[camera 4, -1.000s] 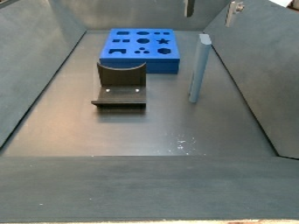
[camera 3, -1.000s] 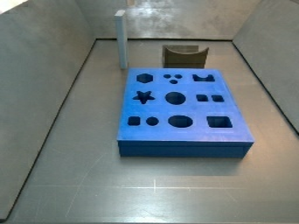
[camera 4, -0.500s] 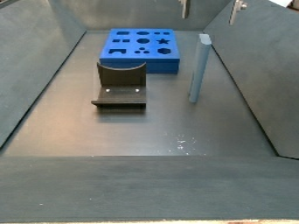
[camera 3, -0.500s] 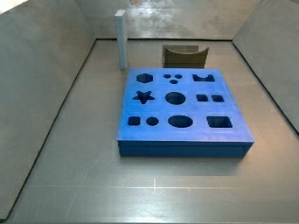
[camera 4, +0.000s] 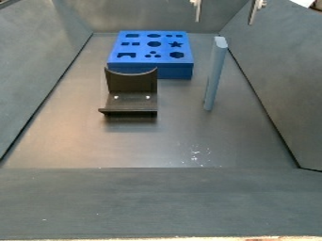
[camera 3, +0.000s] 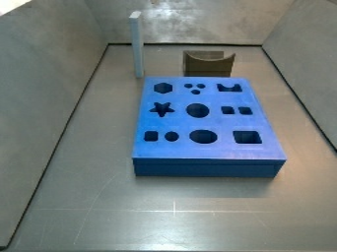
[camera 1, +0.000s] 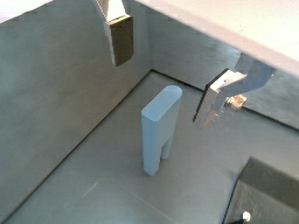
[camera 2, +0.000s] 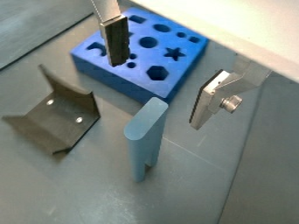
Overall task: Pick up the square-circle object. Move up. Rotate the square-circle object. Place the square-circle object on the fixture. Regrasp the square-circle object. Move to above the board. Insert the square-circle object.
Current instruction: Rotate the square-circle object.
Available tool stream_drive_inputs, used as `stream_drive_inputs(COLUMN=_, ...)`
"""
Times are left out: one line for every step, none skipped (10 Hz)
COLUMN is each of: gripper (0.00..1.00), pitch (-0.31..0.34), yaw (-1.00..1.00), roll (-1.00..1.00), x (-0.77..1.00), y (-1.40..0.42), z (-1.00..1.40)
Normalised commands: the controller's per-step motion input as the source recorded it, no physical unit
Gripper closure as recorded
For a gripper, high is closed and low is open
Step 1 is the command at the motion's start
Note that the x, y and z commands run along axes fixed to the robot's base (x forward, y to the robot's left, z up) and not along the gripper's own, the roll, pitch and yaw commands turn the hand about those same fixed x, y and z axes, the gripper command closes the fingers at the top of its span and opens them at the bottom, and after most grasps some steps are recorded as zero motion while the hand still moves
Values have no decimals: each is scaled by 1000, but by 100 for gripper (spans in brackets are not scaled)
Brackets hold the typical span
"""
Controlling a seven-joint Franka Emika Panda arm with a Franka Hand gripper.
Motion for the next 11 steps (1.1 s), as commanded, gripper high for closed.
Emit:
stream_drive_inputs(gripper=0, pitch=-14, yaw=1000, roll=16, x=17, y=-3, z=-12)
stream_drive_inputs(gripper=0, pitch=-18, yaw=641, roll=21, x=17, y=-3, z=-12)
stream_drive_inputs(gripper=0, pitch=-18, yaw=423, roll=21, x=17, y=-3, z=-12)
stream_drive_inputs(gripper=0, pitch=0, yaw=0, roll=0, x=0, y=0, z=-1000)
stream_drive_inputs(gripper=0, pitch=-23, yaw=-60, roll=4, x=15, y=2, z=-1000)
stream_drive_inputs(gripper=0, pitch=-35, yaw=-58, roll=14, x=31, y=6, z=-1000)
stream_drive_inputs(gripper=0, pitch=-50, yaw=-45, roll=29, x=30, y=12, z=-1000)
stream_drive_inputs(gripper=0, pitch=-66, yaw=-32, roll=49, x=22, y=18, z=-837)
stream_drive_inputs(gripper=0, pitch=-73, yaw=-26, roll=64, x=22, y=21, z=-701)
stream_drive_inputs(gripper=0, pitch=-77, yaw=-23, roll=84, x=21, y=21, z=-523)
stream_drive_inputs(gripper=0, pitch=-73, yaw=-22, roll=99, x=18, y=21, z=-397)
